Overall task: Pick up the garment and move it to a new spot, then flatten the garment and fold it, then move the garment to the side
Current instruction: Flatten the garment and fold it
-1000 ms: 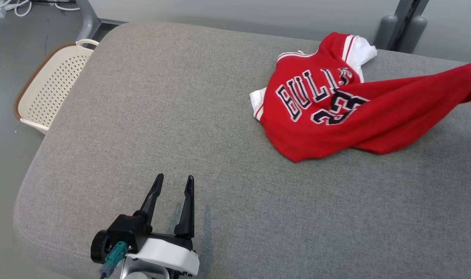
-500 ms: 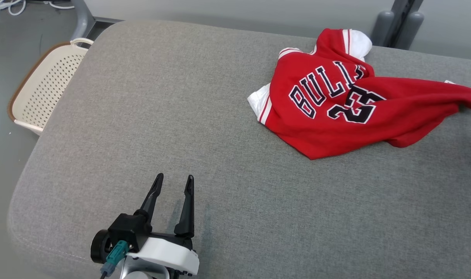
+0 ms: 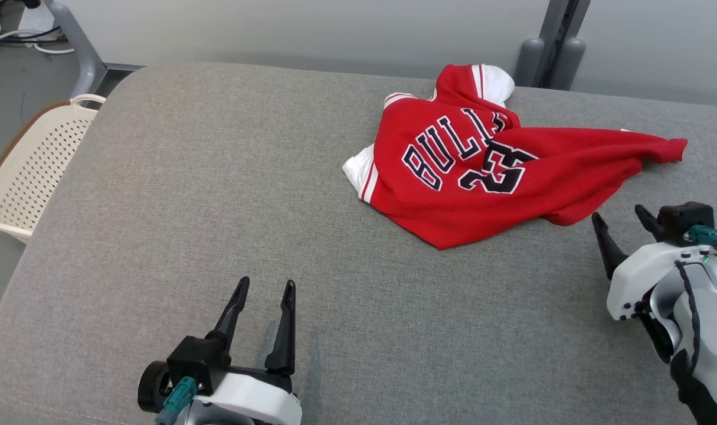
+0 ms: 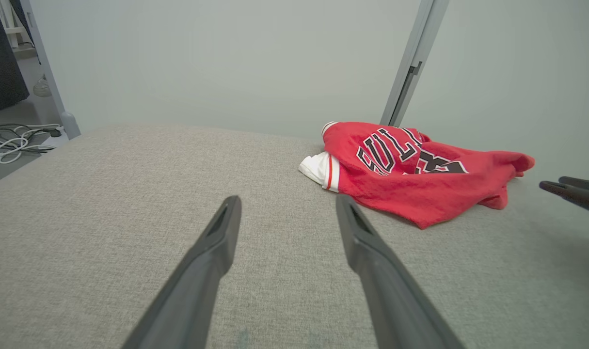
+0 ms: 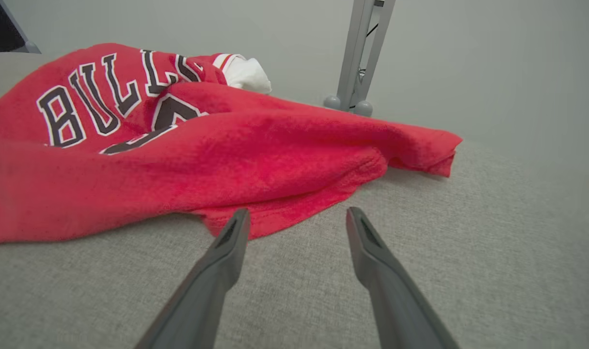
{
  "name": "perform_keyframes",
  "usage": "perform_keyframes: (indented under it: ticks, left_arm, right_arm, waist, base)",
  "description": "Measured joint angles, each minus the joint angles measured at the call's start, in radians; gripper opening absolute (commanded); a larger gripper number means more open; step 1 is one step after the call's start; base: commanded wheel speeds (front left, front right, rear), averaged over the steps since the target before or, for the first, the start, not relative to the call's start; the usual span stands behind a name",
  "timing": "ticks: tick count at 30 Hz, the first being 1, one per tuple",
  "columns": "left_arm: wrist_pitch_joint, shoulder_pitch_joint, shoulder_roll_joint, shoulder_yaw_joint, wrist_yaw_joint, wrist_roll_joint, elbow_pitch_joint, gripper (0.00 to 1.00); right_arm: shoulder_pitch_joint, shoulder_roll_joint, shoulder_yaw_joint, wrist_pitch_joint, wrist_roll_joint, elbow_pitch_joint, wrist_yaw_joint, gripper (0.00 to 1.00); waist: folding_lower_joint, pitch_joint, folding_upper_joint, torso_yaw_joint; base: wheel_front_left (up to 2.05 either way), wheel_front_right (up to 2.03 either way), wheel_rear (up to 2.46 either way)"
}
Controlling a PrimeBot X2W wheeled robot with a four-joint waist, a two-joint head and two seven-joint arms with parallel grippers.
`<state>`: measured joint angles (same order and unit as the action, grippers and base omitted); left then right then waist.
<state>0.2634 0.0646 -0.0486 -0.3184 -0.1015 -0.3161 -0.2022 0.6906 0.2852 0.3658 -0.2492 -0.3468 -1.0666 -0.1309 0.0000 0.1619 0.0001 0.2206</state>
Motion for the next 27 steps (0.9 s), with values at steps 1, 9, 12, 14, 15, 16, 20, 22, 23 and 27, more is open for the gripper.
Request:
perform_keyframes:
  ticks: [1,9,12,14,15,16,20,22,23,27]
  left_arm:
    - [0.0,0.0,0.0,0.0,0.003,0.002,0.0,1.0]
    - [0.0,0.005,0.0,-0.007,0.008,0.007,-0.004,1.0]
    - [0.0,0.007,0.0,-0.011,0.008,0.003,-0.003,1.0]
    - [0.0,0.01,0.0,-0.014,0.005,-0.002,0.0,1.0]
    - [0.0,0.011,0.0,-0.014,0.005,-0.003,0.0,1.0]
    - [0.0,0.013,0.0,-0.014,0.004,-0.003,0.0,1.0]
    - [0.0,0.021,0.0,-0.018,-0.002,-0.011,0.004,1.0]
    - [0.0,0.021,0.0,-0.016,-0.005,-0.011,0.006,1.0]
    - [0.0,0.021,0.0,-0.014,-0.006,-0.011,0.007,1.0]
    - [0.0,0.02,0.0,-0.008,-0.009,-0.011,0.007,1.0]
  right_arm:
    - [-0.008,-0.003,0.017,0.005,-0.013,0.006,0.0,1.0]
    - [0.004,0.002,0.129,0.056,-0.059,0.011,0.0,1.0]
    - [0.028,0.013,0.15,0.066,-0.069,-0.014,0.0,1.0]
    - [0.05,0.025,0.156,0.069,-0.069,-0.034,0.0,1.0]
    - [0.06,0.026,0.156,0.073,-0.072,-0.046,0.0,1.0]
    - [0.069,0.026,0.156,0.08,-0.079,-0.059,0.0,1.0]
    - [0.093,0.016,0.162,0.125,-0.112,-0.107,0.0,0.44]
    - [0.102,0.015,0.169,0.125,-0.121,-0.11,0.0,0.17]
    - [0.102,0.011,0.176,0.125,-0.123,-0.109,0.0,0.0]
    - [0.098,0.011,0.215,0.115,-0.145,-0.085,0.0,0.0]
  waist:
    - [0.0,0.001,0.0,0.0]
    - [0.0,0.022,0.0,0.034]
    - [0.0,0.033,-0.0001,0.056]
    - [0.0,0.042,0.0,0.072]
    - [0.0,0.046,-0.0001,0.079]
    - [0.0,0.051,-0.0001,0.086]
    - [0.0,0.07,0.0,0.114]
    - [0.0,0.074,0.0,0.117]
    - [0.0,0.073,0.0,0.116]
    - [0.0,0.066,-0.0001,0.1]
  base:
    - [0.0,0.0,0.0]
    - [0.0,0.0,0.0]
    - [0.0,0.0,0.0]
    - [0.0,0.0,0.0]
    - [0.0,0.0,0.0]
    - [0.0,0.0,0.0]
    - [0.0,0.0,0.0]
    - [0.0,0.0,0.0]
    - [0.0,0.0,0.0]
    - [0.0,0.0,0.0]
